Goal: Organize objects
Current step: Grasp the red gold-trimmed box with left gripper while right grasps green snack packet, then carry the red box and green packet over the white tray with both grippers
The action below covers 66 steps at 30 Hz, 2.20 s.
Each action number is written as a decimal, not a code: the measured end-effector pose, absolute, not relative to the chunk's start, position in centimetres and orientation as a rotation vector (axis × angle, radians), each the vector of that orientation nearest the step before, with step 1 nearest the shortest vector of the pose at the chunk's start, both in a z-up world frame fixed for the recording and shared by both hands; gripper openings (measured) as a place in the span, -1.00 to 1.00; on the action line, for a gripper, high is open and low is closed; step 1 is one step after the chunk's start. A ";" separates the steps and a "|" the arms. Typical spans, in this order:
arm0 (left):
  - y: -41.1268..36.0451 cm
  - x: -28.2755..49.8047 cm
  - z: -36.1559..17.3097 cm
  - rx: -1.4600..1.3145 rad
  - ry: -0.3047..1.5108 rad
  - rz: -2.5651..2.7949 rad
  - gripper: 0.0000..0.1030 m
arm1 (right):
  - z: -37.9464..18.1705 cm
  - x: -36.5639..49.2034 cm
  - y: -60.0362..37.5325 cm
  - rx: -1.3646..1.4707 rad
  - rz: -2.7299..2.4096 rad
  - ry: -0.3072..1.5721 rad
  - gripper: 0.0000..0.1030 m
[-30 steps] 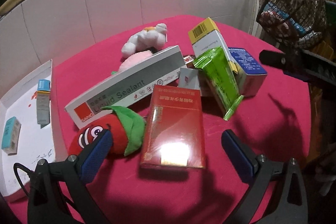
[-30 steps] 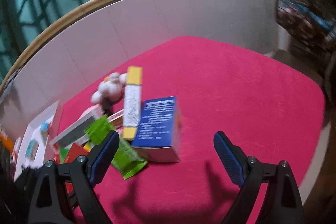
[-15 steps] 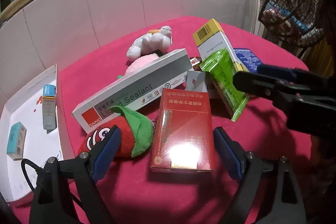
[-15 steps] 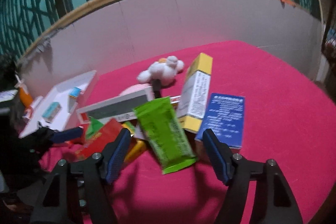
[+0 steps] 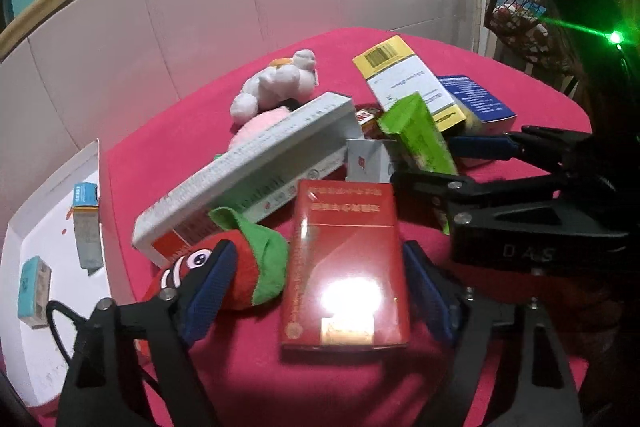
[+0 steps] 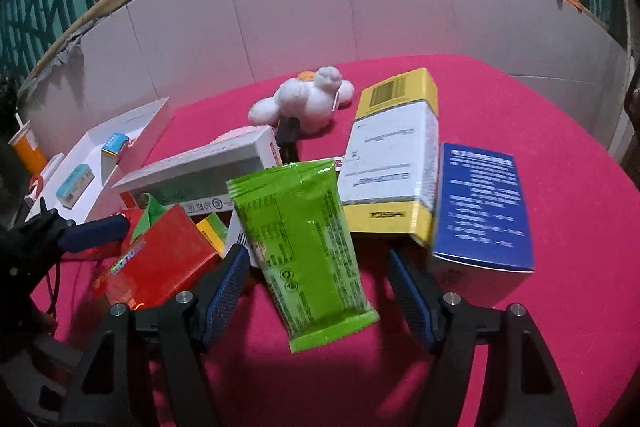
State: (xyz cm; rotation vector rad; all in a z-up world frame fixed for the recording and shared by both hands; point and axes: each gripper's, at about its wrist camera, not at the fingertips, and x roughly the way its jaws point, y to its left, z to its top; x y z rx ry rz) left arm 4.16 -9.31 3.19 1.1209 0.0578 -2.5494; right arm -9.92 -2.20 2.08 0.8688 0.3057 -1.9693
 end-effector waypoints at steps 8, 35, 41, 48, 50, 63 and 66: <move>-10.1 4.9 3.4 1.116 0.098 -2.544 0.22 | 1.6 -10.2 -1.8 0.898 -1.958 0.289 -0.14; -8.5 10.5 8.5 0.873 0.263 -2.649 0.06 | 8.8 -5.5 1.9 0.722 -2.005 0.132 -0.15; -8.8 11.8 9.0 0.838 0.270 -2.631 0.06 | 9.4 -4.2 1.4 0.711 -1.989 0.144 -0.15; -9.6 13.3 9.4 0.802 0.282 -2.602 0.06 | 9.8 -3.4 1.0 0.703 -1.992 0.159 -0.15; -10.1 13.8 9.4 0.794 0.293 -2.586 0.06 | 10.0 -3.3 0.9 0.698 -1.987 0.158 -0.15; -11.6 16.2 10.2 0.729 0.336 -2.528 0.06 | 10.7 -1.6 -0.2 0.691 -1.959 0.183 -0.15; -11.9 16.6 10.3 0.721 0.340 -2.517 0.06 | 10.8 -1.3 -0.4 0.694 -1.947 0.182 -0.15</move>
